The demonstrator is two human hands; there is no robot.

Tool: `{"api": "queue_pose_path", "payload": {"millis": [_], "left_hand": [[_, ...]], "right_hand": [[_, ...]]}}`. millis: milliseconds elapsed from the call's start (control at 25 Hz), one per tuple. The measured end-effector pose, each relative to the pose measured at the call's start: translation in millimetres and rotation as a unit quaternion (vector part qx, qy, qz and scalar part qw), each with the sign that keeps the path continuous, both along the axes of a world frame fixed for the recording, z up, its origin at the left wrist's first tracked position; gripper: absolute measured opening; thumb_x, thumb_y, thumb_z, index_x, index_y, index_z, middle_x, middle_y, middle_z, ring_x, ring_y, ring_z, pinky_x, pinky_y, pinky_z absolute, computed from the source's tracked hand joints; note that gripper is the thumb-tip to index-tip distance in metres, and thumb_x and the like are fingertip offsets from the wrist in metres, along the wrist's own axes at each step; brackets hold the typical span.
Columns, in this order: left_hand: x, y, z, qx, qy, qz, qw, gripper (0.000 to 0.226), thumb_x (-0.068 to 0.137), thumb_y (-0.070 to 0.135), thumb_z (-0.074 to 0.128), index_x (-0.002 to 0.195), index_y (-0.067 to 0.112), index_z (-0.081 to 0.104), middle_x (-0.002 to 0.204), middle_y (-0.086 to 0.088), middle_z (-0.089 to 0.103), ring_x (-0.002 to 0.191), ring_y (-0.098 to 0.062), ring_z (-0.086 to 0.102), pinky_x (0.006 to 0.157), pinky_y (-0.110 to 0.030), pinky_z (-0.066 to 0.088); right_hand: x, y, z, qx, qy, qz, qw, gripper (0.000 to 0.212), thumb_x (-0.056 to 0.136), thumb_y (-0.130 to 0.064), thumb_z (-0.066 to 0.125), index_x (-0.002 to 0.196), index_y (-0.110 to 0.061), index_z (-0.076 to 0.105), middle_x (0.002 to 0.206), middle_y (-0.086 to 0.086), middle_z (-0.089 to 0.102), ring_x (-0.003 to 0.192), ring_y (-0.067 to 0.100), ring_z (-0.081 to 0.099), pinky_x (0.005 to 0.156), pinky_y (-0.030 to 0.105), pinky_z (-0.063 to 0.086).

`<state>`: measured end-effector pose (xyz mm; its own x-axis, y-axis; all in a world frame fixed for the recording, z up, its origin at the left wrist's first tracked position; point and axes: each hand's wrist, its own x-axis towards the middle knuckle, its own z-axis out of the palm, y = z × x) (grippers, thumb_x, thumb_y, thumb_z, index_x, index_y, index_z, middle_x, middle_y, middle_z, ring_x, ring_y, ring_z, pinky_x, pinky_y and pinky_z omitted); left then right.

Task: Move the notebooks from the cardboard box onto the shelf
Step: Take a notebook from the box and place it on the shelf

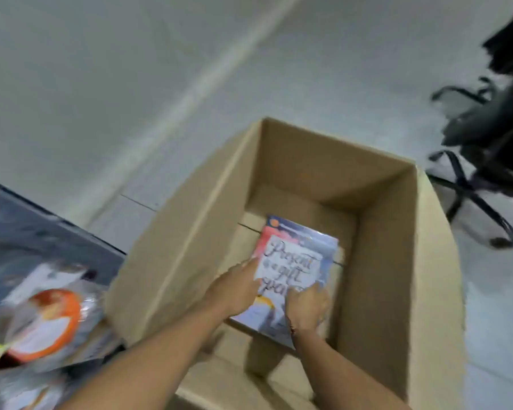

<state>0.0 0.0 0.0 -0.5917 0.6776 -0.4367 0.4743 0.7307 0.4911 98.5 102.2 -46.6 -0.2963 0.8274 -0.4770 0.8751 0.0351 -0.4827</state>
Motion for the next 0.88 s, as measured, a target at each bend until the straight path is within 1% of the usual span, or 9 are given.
{"api": "queue_pose_path", "payload": {"millis": [80, 160, 240, 320, 440, 520, 680, 800, 880], "left_hand": [[10.5, 4.8, -55.2, -0.073, -0.055, 0.055, 0.994, 0.043, 0.093, 0.022, 0.046, 0.134, 0.01, 0.04, 0.142, -0.016, 0.046, 0.127, -0.03, 0.048, 0.105, -0.038, 0.041], [22.7, -2.0, -90.3, -0.152, -0.056, 0.116, 0.98, 0.047, 0.093, 0.022, 0.049, 0.135, 0.006, 0.035, 0.146, -0.017, 0.039, 0.127, -0.034, 0.046, 0.104, -0.04, 0.041], [32.2, -3.8, -103.8, -0.17, -0.041, 0.174, 0.969, 0.05, 0.093, 0.019, 0.05, 0.137, 0.004, 0.031, 0.148, -0.015, 0.034, 0.127, -0.036, 0.045, 0.102, -0.042, 0.041], [33.3, 0.6, -101.5, -0.169, -0.005, 0.196, 0.966, 0.045, 0.092, 0.014, 0.052, 0.133, 0.003, 0.037, 0.138, -0.02, 0.047, 0.123, -0.037, 0.048, 0.098, -0.042, 0.043], [25.8, 11.1, -92.8, -0.243, 0.007, 0.213, 0.946, 0.034, 0.088, 0.009, 0.055, 0.121, 0.002, 0.049, 0.125, -0.022, 0.057, 0.115, -0.039, 0.055, 0.091, -0.04, 0.048], [22.2, 13.2, -80.6, -0.256, 0.009, 0.2, 0.946, 0.03, 0.085, 0.006, 0.057, 0.115, 0.002, 0.057, 0.123, -0.02, 0.06, 0.113, -0.037, 0.058, 0.089, -0.038, 0.051], [3.9, 4.6, -33.8, -0.193, 0.031, 0.162, 0.967, 0.029, 0.08, 0.007, 0.064, 0.108, 0.005, 0.066, 0.118, -0.019, 0.066, 0.111, -0.034, 0.061, 0.09, -0.038, 0.052], [-1.7, -11.3, 39.4, -0.043, 0.084, 0.197, 0.976, 0.026, 0.079, 0.004, 0.064, 0.105, 0.002, 0.064, 0.113, -0.019, 0.064, 0.107, -0.034, 0.06, 0.085, -0.035, 0.047], [7.0, -27.8, 101.0, 0.093, 0.136, 0.239, 0.957, 0.028, 0.08, -0.002, 0.061, 0.107, 0.004, 0.062, 0.108, -0.017, 0.061, 0.103, -0.032, 0.059, 0.075, -0.027, 0.04]], "right_hand": [[18.9, 6.3, -32.1, -0.105, -0.104, -0.084, 0.985, 0.059, 0.086, -0.033, 0.059, 0.131, 0.0, 0.038, 0.14, 0.02, 0.039, 0.13, 0.038, 0.036, 0.106, 0.044, 0.036], [35.2, 6.8, -61.4, -0.145, -0.113, -0.095, 0.978, 0.059, 0.085, -0.036, 0.062, 0.128, 0.0, 0.042, 0.137, 0.019, 0.042, 0.126, 0.036, 0.041, 0.104, 0.042, 0.04], [42.6, 3.5, -76.1, -0.127, -0.079, -0.088, 0.985, 0.053, 0.083, -0.033, 0.065, 0.121, -0.001, 0.049, 0.131, 0.018, 0.049, 0.121, 0.035, 0.047, 0.102, 0.043, 0.044], [42.2, 0.6, -79.7, -0.107, -0.061, -0.1, 0.987, 0.048, 0.083, -0.03, 0.066, 0.117, -0.001, 0.051, 0.127, 0.017, 0.052, 0.118, 0.035, 0.05, 0.099, 0.045, 0.046], [31.3, -1.6, -68.4, -0.097, -0.069, -0.147, 0.982, 0.041, 0.087, -0.018, 0.061, 0.12, 0.001, 0.046, 0.13, 0.019, 0.047, 0.119, 0.038, 0.048, 0.099, 0.044, 0.046], [23.6, -1.1, -55.5, -0.061, -0.063, -0.168, 0.982, 0.038, 0.088, -0.007, 0.054, 0.122, 0.002, 0.041, 0.134, 0.02, 0.042, 0.123, 0.038, 0.043, 0.102, 0.045, 0.04], [14.4, 2.5, -13.2, -0.008, 0.0, -0.162, 0.987, 0.038, 0.084, -0.003, 0.058, 0.119, 0.003, 0.043, 0.131, 0.021, 0.045, 0.124, 0.037, 0.042, 0.105, 0.048, 0.037], [1.8, -4.0, 50.2, 0.029, 0.179, -0.145, 0.973, 0.033, 0.084, -0.004, 0.058, 0.112, 0.007, 0.047, 0.122, 0.027, 0.049, 0.117, 0.041, 0.048, 0.1, 0.047, 0.041], [-8.0, -13.8, 105.1, 0.081, 0.302, -0.126, 0.941, 0.041, 0.081, -0.01, 0.057, 0.115, 0.011, 0.048, 0.121, 0.03, 0.049, 0.116, 0.04, 0.046, 0.099, 0.045, 0.037]]}}
